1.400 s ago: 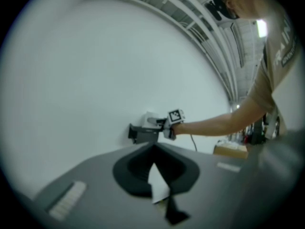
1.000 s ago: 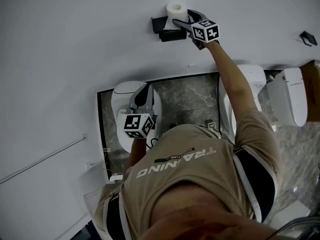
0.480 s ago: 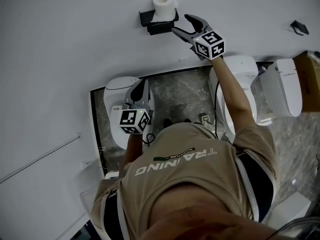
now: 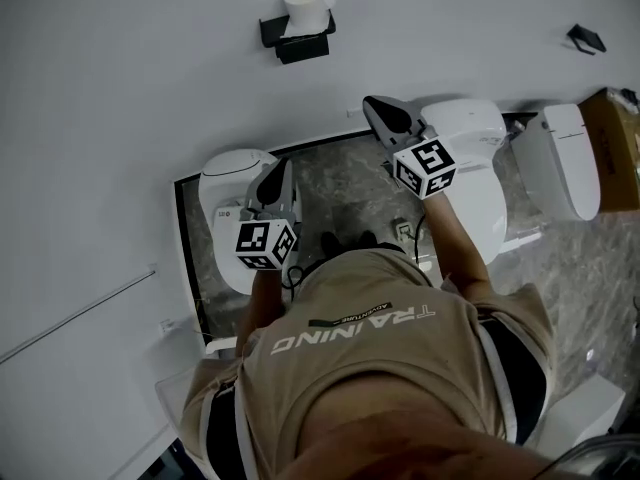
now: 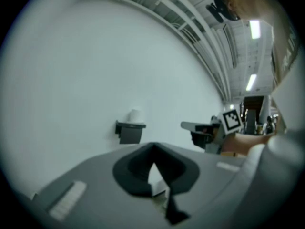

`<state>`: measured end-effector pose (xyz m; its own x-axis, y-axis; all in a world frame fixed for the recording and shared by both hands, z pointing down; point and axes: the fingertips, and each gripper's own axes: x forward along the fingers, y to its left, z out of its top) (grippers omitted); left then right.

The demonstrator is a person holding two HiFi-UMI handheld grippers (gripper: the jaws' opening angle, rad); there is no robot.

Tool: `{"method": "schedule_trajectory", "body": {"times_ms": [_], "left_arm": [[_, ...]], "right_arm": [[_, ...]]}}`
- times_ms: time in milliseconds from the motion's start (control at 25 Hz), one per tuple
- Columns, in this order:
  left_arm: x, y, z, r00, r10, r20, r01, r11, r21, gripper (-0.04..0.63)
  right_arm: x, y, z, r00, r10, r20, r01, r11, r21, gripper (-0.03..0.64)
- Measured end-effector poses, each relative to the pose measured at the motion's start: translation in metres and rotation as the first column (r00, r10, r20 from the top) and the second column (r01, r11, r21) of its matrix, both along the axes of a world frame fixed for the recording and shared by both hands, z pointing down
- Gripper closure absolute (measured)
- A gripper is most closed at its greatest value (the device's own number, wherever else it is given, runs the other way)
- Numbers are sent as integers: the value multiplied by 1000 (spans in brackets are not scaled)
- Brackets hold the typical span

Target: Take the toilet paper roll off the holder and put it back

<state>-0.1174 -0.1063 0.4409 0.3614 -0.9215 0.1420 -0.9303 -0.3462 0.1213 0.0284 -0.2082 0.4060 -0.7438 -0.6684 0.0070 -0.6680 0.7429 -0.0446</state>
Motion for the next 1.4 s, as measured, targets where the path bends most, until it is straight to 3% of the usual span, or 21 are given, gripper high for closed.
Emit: {"method": "schedule_trajectory", "body": {"times_ms": [320, 600, 920, 1120, 1400], "left_arm": [[22, 21, 2, 999, 28, 21, -27, 999, -17, 595], [31, 49, 9, 996, 88, 27, -88, 996, -21, 595], [-8, 106, 25, 993, 101, 66, -101, 995, -16, 595], [-19, 130, 48, 992, 121, 37, -119, 992, -46, 595], [-9, 156, 17, 991, 124, 51, -126, 992, 25, 595]], "right_arm": [[25, 43, 34, 999, -4, -44, 2, 1000, -30, 603], [22, 91, 33, 1000, 0, 18, 0, 999, -40, 603], [-6, 157, 34, 997, 31, 70, -25, 996, -84, 603], [-10, 198, 39, 994, 38, 98, -24, 990, -136, 604], [-9, 234, 19, 997, 26, 75, -22, 998, -60, 603]]}}
